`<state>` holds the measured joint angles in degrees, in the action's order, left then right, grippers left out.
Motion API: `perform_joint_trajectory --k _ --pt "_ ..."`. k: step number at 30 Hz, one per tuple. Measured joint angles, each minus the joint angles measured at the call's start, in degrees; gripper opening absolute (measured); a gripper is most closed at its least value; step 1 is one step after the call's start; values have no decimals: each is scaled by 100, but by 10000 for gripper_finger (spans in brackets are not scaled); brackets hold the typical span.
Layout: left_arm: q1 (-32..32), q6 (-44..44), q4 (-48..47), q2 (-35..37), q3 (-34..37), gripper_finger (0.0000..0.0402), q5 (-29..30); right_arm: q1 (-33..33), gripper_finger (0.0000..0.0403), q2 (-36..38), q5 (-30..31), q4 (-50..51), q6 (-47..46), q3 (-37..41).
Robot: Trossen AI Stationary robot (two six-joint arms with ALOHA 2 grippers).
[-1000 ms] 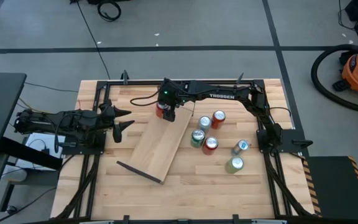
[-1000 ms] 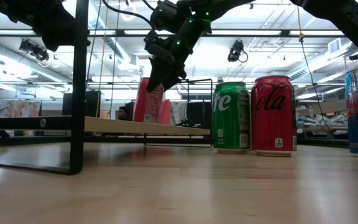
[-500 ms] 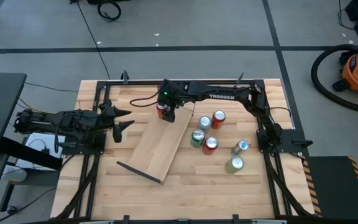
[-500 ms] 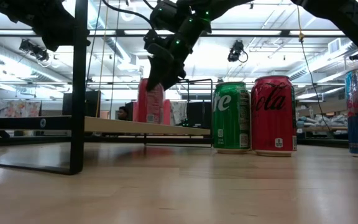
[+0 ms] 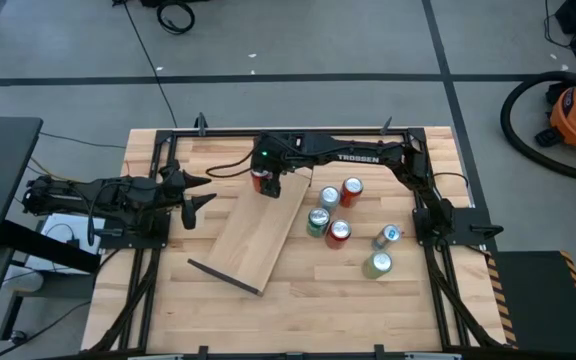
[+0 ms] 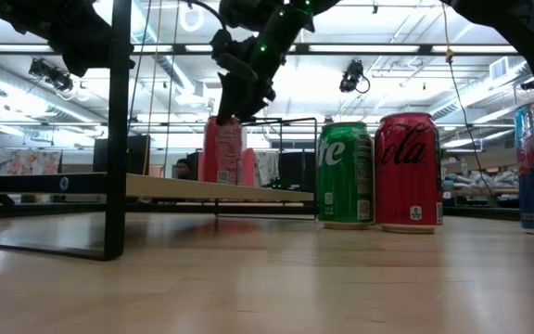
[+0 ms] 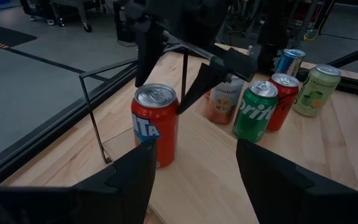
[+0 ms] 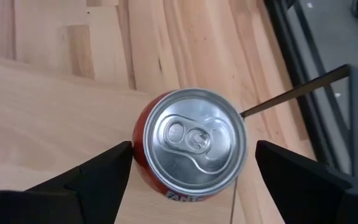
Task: Place canned beverage on shelf
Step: Put the orange soda can on the shelf
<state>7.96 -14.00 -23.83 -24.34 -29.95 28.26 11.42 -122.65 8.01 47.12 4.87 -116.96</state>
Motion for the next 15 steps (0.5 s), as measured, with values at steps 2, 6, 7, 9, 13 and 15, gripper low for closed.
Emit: perform_joint_trajectory --k 2,6,7,9,13,15 --pt "-1 0 -2 0 0 231 -1 -12 352 0 98 17 81 -67" --pt "0 0 -3 0 0 231 -1 -43 352 0 152 12 201 -103" --pt "0 0 -2 0 0 231 -1 -44 352 0 153 15 207 -103" --pt "1 0 -2 0 0 231 -1 -44 352 0 152 13 184 -103" --pt "1 0 -3 0 0 231 -1 -81 352 0 154 -116 198 -103" --pt "0 0 -2 0 0 231 -1 -129 352 0 157 -120 338 -105"
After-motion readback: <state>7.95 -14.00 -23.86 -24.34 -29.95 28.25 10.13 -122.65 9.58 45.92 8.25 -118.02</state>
